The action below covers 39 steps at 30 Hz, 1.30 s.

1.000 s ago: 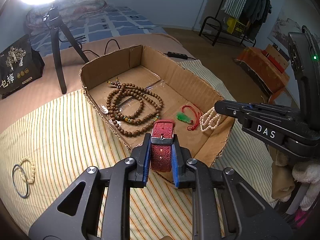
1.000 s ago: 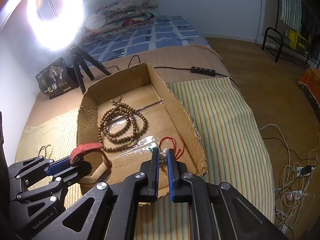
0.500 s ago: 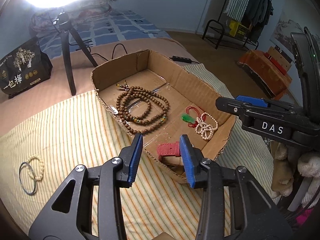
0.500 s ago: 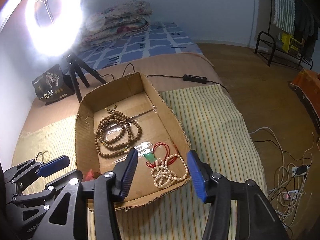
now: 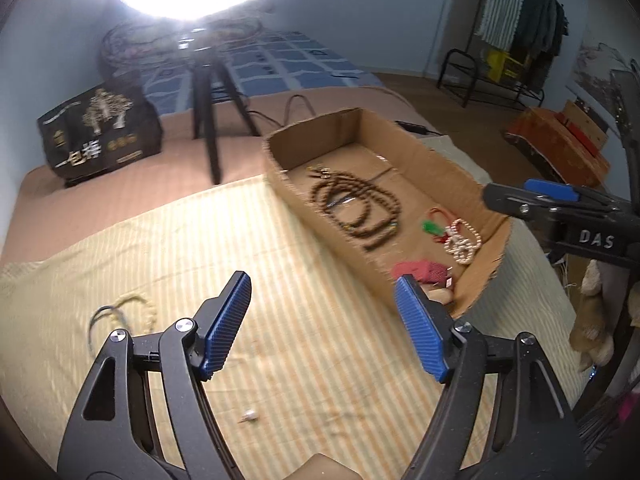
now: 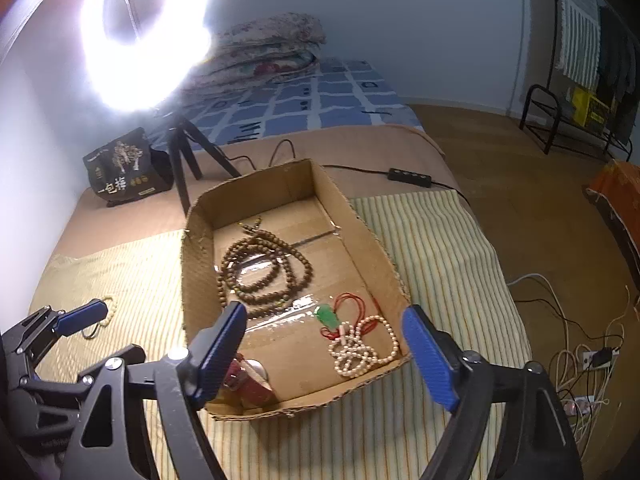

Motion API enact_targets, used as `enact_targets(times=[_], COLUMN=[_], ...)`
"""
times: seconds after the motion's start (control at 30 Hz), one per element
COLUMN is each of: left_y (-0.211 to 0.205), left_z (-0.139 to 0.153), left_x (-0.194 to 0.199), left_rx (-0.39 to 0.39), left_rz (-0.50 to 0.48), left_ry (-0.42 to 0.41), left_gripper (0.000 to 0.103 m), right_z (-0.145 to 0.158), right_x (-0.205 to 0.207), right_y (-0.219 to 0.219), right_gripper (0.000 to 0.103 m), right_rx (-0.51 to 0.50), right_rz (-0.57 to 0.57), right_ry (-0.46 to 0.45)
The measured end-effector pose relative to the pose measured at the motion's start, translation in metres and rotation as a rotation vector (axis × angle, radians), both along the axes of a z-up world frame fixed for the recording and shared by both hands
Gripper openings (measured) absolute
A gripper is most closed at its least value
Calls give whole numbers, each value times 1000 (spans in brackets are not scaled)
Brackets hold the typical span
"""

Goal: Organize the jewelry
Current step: 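Move the left tool to the blue bangle while the right tool reaches a loose pearl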

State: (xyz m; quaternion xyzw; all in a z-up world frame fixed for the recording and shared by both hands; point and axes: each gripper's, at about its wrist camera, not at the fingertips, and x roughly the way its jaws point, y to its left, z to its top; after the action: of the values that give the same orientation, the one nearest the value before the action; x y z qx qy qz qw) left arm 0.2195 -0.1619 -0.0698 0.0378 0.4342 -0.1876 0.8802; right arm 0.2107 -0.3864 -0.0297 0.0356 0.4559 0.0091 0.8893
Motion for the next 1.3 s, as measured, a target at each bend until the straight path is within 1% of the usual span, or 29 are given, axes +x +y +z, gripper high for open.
enact_targets(times=[0.07, 0.2, 0.23, 0.4, 0.57, 0.77, 0.93, 1.07, 1.17, 1.3], left_y=[12, 36, 43, 75, 114, 155, 182, 196, 201, 196], left_z=[1, -2, -3, -3, 0, -4, -18, -31, -42, -50], left_x=[-1, -5, -6, -9, -10, -11, -9, -9, -9, -9], left_rx=[13, 27, 31, 49, 26, 33, 27, 5, 20, 53], left_rz=[13, 36, 42, 85, 147, 219, 254, 263, 275, 250], left_ry=[-4, 12, 17, 22, 31, 35, 85, 137, 162, 170], left_gripper=[77, 80, 80, 80, 80, 80, 80, 80, 80, 80], right_z=[2, 8, 9, 13, 11, 9, 2, -4, -9, -18], right_x=[-1, -5, -6, -9, -10, -15, -18, -18, -19, -20], right_y=[5, 15, 18, 36, 60, 86, 106, 120, 131, 147], right_gripper=[89, 99, 99, 100, 100, 100, 100, 100, 100, 100], right_rx=[-11, -31, -32, -52, -68, -58, -6, 24, 23, 37], right_rz=[11, 33, 39, 78, 157, 235, 288, 323, 344, 390], right_ry=[-11, -39, -46, -62, -63, -72, -35, -9, 0, 24])
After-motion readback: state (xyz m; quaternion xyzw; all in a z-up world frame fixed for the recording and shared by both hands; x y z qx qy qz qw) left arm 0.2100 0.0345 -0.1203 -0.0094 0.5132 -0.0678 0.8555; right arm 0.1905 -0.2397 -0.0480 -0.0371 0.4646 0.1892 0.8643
